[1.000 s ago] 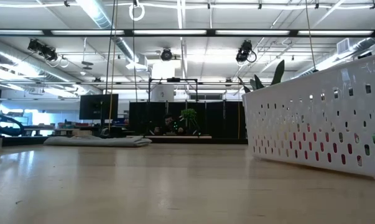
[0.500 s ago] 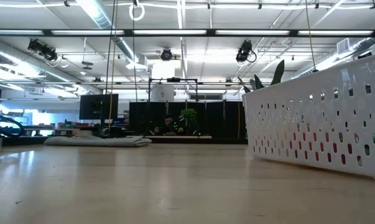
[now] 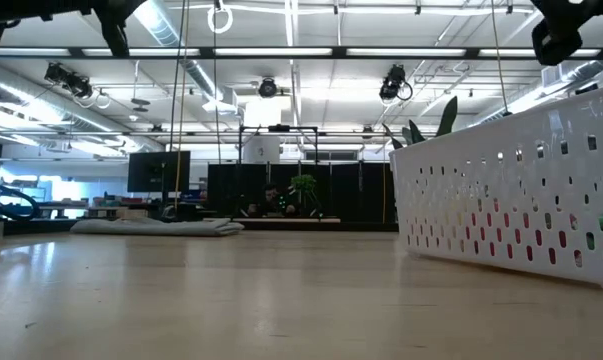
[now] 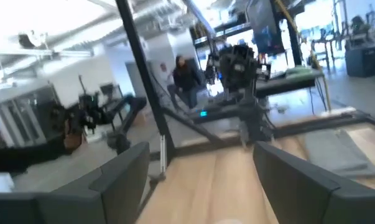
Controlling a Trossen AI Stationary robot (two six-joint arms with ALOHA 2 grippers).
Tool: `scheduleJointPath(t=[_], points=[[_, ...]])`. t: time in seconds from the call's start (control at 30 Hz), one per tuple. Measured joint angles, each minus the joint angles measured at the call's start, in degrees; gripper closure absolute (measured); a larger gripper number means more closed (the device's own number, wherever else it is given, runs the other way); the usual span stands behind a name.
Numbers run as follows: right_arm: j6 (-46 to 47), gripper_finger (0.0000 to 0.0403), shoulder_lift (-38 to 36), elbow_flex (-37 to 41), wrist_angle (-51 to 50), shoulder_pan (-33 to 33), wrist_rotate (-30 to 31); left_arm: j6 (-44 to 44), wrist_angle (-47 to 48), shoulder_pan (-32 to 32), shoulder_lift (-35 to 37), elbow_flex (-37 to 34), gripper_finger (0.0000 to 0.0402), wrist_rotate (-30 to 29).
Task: Pick and placing Produce into tupperware
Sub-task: Return to Home Position
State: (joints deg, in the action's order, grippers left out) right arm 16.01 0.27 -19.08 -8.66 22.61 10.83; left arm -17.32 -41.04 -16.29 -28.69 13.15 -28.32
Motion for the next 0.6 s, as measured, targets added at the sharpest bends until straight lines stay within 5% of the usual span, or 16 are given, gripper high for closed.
scheduleJointPath(t=[0.6], points=[[0.7,0.0105,0.0,16.1,21.8,0.0,0.9,1.3,1.7,0.0,0.3,-0.5,0.0267,0.0]])
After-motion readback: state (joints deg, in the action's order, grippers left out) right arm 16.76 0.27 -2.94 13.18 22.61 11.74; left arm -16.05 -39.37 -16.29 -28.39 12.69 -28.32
